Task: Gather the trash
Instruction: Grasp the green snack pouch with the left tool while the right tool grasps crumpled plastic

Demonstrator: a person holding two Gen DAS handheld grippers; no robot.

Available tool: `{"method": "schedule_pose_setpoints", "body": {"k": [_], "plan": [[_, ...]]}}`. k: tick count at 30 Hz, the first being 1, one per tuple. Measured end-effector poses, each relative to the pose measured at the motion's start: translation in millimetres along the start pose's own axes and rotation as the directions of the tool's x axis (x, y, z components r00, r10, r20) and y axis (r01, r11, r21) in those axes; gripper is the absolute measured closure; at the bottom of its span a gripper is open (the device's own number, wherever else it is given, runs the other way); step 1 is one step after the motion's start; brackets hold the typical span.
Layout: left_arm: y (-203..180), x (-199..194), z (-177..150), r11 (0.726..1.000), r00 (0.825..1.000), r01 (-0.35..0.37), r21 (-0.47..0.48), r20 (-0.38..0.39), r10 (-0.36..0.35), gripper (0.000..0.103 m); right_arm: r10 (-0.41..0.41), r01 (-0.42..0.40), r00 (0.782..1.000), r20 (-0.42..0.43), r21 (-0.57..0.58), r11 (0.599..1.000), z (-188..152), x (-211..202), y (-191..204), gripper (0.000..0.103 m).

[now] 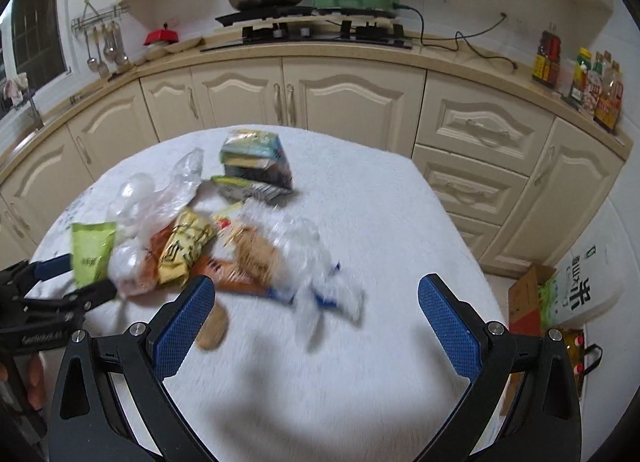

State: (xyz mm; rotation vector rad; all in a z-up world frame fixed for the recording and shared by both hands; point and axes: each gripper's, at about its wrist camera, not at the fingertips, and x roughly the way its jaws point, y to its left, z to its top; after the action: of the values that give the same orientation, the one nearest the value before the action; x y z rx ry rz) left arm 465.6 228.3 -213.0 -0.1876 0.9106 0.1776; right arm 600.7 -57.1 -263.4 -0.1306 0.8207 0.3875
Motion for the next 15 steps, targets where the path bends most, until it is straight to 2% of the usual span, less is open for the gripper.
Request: {"method": "schedule_pose_setpoints", "body": {"k": [2,5,9,10,15], "plan": [[4,1,-1,0.999,0.999,-0.034,0.02,0.009,0.033,0.038,-0.011,0.011,1.0,0.011,0.022,1.0,5,7,-5,0.0],[6,3,1,0.999,0.999,-0.032,0.028,0.016,0.032,0.043,0.011,-0.011,1.0,-0.008,0.024,1.0,12,20,-7,0.0],[3,11,14,0.999,0.999,-0.044,-0.003,0.025,0.044,0.072,0.061,-0.059,0.998,-0.03,0.048,0.997,20,35,-10,0.002],[6,10,15,0.999,0.999,-0.04,-0.019,0.024,0.041,0.072,0.092,-0.089,0.995,-0.037,0.082,0.993,23,40,-15,0.004],[6,4,22,0.998,0.999,-0.035,-0.058,0.033,0.037,0.076,0.201,-0.181,0.975,-0.097,0.18,0.967,25,61,-27,0.037]]}}
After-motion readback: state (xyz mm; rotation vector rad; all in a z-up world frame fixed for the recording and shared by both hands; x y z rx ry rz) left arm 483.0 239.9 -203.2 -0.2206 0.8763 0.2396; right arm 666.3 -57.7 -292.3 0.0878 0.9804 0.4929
